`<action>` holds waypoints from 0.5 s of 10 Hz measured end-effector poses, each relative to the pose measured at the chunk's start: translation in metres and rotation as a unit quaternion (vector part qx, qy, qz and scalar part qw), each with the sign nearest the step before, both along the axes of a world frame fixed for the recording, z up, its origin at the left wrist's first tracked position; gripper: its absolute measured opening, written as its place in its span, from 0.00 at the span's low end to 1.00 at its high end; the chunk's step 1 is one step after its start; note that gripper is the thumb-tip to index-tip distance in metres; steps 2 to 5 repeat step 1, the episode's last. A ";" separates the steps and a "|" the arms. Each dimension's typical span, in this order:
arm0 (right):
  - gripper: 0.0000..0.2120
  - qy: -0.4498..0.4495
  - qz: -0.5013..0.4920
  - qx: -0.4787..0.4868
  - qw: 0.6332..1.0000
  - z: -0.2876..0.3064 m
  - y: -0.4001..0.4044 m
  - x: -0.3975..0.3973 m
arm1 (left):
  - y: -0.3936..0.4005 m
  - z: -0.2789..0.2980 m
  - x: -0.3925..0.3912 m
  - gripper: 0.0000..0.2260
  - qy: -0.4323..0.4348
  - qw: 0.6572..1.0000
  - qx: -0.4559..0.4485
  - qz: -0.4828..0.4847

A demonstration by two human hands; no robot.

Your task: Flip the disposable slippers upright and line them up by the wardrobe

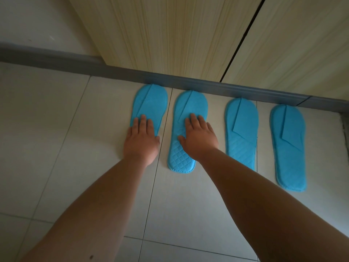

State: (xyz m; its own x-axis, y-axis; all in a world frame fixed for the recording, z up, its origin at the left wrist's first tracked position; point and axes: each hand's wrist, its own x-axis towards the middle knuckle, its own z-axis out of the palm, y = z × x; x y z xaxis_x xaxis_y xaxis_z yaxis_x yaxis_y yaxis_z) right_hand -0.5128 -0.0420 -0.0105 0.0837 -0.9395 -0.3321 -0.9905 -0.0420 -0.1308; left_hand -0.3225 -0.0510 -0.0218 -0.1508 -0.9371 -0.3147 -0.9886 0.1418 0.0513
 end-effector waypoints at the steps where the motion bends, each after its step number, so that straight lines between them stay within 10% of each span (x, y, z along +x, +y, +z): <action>1: 0.34 -0.002 0.003 -0.011 1.000 0.002 0.000 0.001 | 0.000 0.001 -0.002 0.30 -0.010 1.000 -0.007 0.004; 5: 0.34 -0.002 0.003 -0.011 1.000 0.002 0.000 0.001 | 0.000 0.001 -0.002 0.30 -0.010 1.000 -0.007 0.004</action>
